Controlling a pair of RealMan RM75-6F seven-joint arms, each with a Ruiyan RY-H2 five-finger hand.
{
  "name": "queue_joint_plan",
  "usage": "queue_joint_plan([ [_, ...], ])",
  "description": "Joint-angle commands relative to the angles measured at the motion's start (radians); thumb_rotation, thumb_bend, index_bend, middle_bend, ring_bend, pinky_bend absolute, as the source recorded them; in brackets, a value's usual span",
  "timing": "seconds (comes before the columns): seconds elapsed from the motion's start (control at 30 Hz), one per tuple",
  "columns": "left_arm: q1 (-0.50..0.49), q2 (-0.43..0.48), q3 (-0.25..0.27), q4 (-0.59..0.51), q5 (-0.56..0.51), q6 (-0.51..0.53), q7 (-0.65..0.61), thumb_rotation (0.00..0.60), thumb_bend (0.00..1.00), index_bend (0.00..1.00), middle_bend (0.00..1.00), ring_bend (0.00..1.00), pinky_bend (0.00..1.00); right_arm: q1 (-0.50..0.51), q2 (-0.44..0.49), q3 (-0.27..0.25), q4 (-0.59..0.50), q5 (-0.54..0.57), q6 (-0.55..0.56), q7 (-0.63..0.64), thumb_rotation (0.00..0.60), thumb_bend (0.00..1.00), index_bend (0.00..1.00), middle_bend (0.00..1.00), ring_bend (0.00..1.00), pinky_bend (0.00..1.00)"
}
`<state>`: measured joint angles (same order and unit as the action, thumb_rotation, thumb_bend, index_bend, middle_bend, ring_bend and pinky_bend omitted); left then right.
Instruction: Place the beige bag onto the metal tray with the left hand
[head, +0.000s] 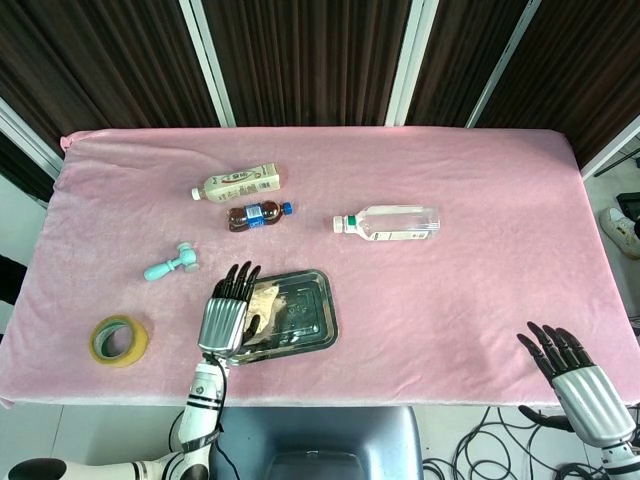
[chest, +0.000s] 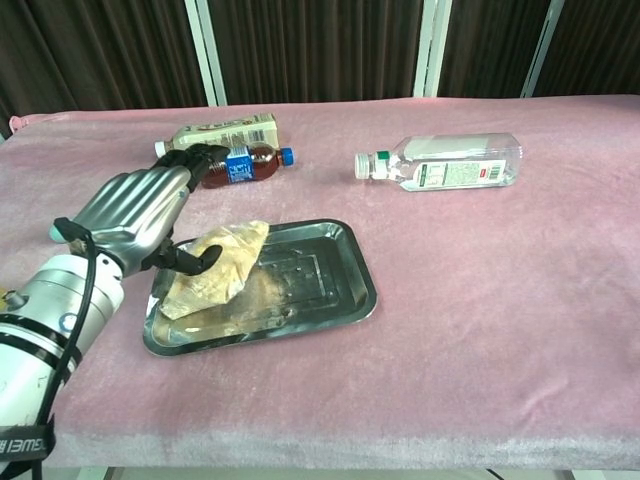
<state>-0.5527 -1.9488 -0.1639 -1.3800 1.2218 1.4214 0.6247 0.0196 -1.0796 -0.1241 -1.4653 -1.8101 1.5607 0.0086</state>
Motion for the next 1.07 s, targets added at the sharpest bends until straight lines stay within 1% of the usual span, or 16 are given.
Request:
queue_joint_plan([
  [0.03,0.012,0.016,0.001,-0.021,-0.011,-0.002,0.031,0.600,0.33,0.00,0.00,0.00,0.16,0.001,0.000,-0.001,-0.001,-0.001,-0.003,-0.003,0.600,0.03,0.00,0.00,0.00,0.21],
  [0.2,0.048,0.090,0.028,-0.115,-0.023,0.010,0.102,0.600,0.33,0.00,0.00,0.00,0.15,0.002,0.001,-0.001,-0.004,0.001,-0.006,-0.005,0.600,0.03,0.00,0.00,0.00,0.21],
  [0.3,0.090,0.170,0.055,-0.213,-0.013,0.051,0.128,0.600,0.34,0.00,0.00,0.00,0.15,0.001,0.003,-0.001,-0.005,0.001,-0.002,-0.001,0.600,0.03,0.00,0.00,0.00,0.21],
  [0.4,0.144,0.295,0.107,-0.337,0.028,0.091,0.097,0.600,0.34,0.00,0.00,0.00,0.15,0.001,0.003,0.001,-0.005,0.001,0.005,0.006,0.600,0.03,0.00,0.00,0.00,0.21],
  [0.43,0.167,0.355,0.138,-0.385,0.051,0.101,0.075,0.600,0.34,0.00,0.00,0.00,0.15,0.001,0.004,0.002,-0.005,0.002,0.005,0.008,0.600,0.03,0.00,0.00,0.00,0.21],
  [0.53,0.224,0.477,0.211,-0.443,0.120,0.146,0.022,0.600,0.35,0.00,0.00,0.00,0.15,0.001,0.004,0.002,-0.008,0.006,0.001,0.006,0.600,0.03,0.00,0.00,0.00,0.21],
  [0.57,0.248,0.525,0.247,-0.443,0.153,0.161,-0.001,0.600,0.35,0.00,0.00,0.00,0.15,0.001,0.004,0.002,-0.008,0.005,0.002,0.006,0.600,0.03,0.00,0.00,0.00,0.21],
  [0.63,0.284,0.606,0.304,-0.430,0.187,0.171,-0.041,0.600,0.36,0.00,0.00,0.00,0.14,-0.001,0.003,0.002,-0.007,0.004,0.007,0.006,0.600,0.03,0.00,0.00,0.00,0.21],
  [0.7,0.322,0.646,0.327,-0.410,0.188,0.194,-0.088,0.600,0.36,0.00,0.00,0.00,0.13,-0.002,0.001,0.003,-0.006,0.004,0.010,0.007,0.600,0.03,0.00,0.00,0.00,0.21],
  [0.77,0.369,0.659,0.335,-0.368,0.185,0.226,-0.162,0.600,0.36,0.00,0.00,0.00,0.13,-0.003,-0.002,0.004,-0.006,0.005,0.010,0.004,0.600,0.03,0.00,0.00,0.00,0.21],
  [0.9,0.382,0.662,0.337,-0.352,0.187,0.232,-0.193,0.600,0.36,0.00,0.00,0.00,0.13,-0.003,-0.003,0.004,-0.006,0.006,0.010,0.002,0.600,0.03,0.00,0.00,0.00,0.21],
  [0.97,0.436,0.678,0.327,-0.321,0.168,0.277,-0.306,0.600,0.36,0.00,0.00,0.00,0.13,-0.006,-0.007,0.004,-0.006,0.009,0.008,-0.008,0.600,0.03,0.00,0.00,0.00,0.21],
  [1.07,0.451,0.682,0.324,-0.291,0.209,0.285,-0.333,0.600,0.37,0.00,0.00,0.00,0.13,-0.008,-0.012,0.007,-0.008,0.014,0.009,-0.016,0.600,0.03,0.00,0.00,0.00,0.21],
])
